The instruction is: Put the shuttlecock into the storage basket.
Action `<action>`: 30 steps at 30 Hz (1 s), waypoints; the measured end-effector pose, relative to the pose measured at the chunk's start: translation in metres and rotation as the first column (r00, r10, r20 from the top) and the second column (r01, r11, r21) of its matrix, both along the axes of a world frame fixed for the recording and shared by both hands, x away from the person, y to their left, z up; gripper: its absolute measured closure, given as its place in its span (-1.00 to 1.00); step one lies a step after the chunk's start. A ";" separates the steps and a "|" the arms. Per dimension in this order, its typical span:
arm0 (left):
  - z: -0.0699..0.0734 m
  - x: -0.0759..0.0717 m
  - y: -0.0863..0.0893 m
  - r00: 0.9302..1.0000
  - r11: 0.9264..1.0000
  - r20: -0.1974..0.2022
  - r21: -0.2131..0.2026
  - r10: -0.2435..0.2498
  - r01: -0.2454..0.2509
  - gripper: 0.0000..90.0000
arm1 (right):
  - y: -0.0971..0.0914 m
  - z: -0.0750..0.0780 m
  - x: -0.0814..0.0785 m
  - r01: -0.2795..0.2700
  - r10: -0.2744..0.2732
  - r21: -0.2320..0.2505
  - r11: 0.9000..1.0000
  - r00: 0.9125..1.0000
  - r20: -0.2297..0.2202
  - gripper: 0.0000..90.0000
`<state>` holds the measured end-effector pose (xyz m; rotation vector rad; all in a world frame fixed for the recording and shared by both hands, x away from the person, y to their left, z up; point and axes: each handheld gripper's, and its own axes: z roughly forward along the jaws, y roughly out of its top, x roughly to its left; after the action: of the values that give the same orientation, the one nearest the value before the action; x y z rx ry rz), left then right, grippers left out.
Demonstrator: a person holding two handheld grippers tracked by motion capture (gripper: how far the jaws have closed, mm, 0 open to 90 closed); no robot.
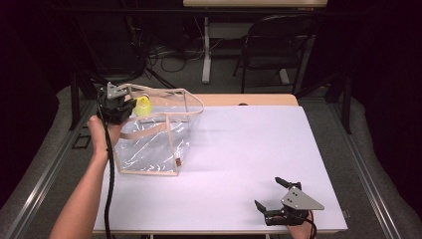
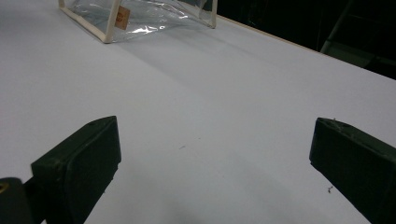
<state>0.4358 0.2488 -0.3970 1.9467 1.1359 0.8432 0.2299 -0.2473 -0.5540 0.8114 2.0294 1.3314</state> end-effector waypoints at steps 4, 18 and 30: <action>0.001 0.001 0.000 1.000 1.000 0.000 0.008 0.004 -0.004 0.96 | 0.000 0.000 0.000 -0.001 0.001 0.001 1.000 1.000 0.000 -0.97; 0.007 -0.007 0.000 0.999 0.999 0.040 -0.029 -0.027 0.028 -0.08 | 0.000 0.000 0.000 -0.002 0.002 0.002 1.000 1.000 -0.002 -0.97; 0.000 -0.032 -0.001 0.995 0.996 0.071 -0.052 -0.071 0.075 -0.70 | -0.001 0.000 0.000 -0.002 0.002 0.013 1.000 1.000 -0.005 -0.97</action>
<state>0.4042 0.2473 -0.3972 1.8883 1.0311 0.8257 0.2296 -0.2486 -0.5539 0.8194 2.0274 1.3460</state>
